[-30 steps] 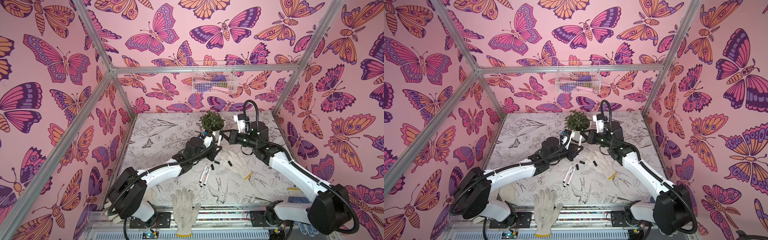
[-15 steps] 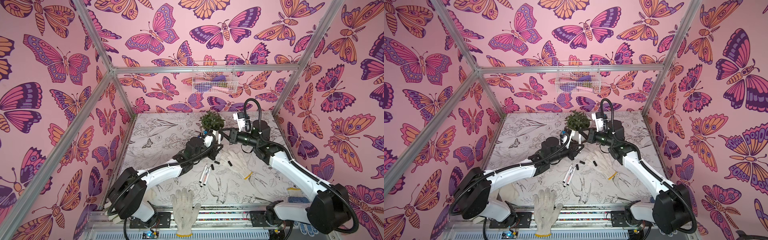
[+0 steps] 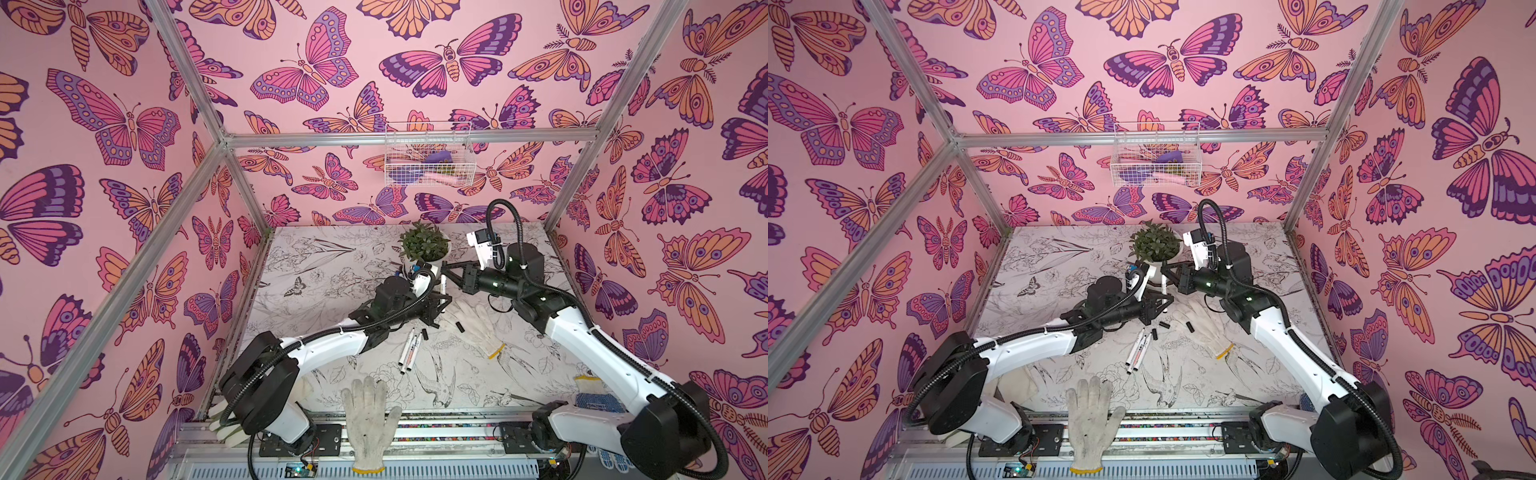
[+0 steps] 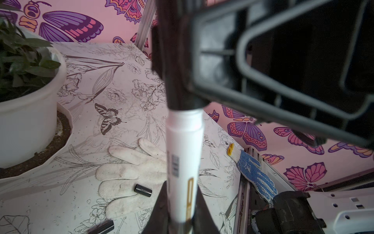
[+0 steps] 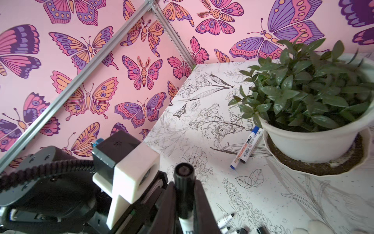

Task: Insert the pens into the pen caps
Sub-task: 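Lower the black cap in the right gripper onto the upright marker tip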

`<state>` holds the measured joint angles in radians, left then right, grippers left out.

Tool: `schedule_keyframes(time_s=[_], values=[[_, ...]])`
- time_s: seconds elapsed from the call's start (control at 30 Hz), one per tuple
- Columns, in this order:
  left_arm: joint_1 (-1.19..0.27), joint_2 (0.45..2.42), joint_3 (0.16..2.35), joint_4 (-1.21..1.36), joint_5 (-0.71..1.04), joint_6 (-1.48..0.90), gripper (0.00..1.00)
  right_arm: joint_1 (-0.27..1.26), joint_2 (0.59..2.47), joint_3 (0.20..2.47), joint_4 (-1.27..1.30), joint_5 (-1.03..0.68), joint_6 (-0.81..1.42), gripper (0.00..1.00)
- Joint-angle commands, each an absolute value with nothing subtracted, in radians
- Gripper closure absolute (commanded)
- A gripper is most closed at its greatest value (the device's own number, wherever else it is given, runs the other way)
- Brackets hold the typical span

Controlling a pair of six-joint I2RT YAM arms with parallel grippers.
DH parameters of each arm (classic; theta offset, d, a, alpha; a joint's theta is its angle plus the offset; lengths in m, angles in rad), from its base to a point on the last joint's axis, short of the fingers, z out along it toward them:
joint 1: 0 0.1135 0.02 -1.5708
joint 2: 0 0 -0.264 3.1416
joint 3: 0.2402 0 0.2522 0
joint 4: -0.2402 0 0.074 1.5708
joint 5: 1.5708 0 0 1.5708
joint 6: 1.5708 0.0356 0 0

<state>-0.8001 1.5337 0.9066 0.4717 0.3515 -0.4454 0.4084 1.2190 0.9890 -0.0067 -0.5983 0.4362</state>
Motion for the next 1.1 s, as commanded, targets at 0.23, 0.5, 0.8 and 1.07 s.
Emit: schedule_keyframes(time_s=[0.23, 0.5, 0.8, 1.07], values=[[-0.732, 1.572, 0.988, 0.476, 0.255, -0.545, 1.0, 0.454, 1.216, 0.957, -0.126, -0.829, 0.483, 1.0], [-0.722, 1.571, 0.991, 0.45, 0.246, -0.556, 1.0, 0.454, 1.218, 0.967, -0.267, -0.804, 0.431, 1.0], [-0.69, 1.54, 0.994, 0.409, 0.272, -0.565, 1.0, 0.453, 1.166, 0.965, -0.405, -0.589, 0.325, 1.0], [-0.689, 1.498, 0.965, 0.435, 0.246, -0.587, 1.0, 0.407, 1.207, 0.935, -0.394, -0.487, 0.423, 1.0]])
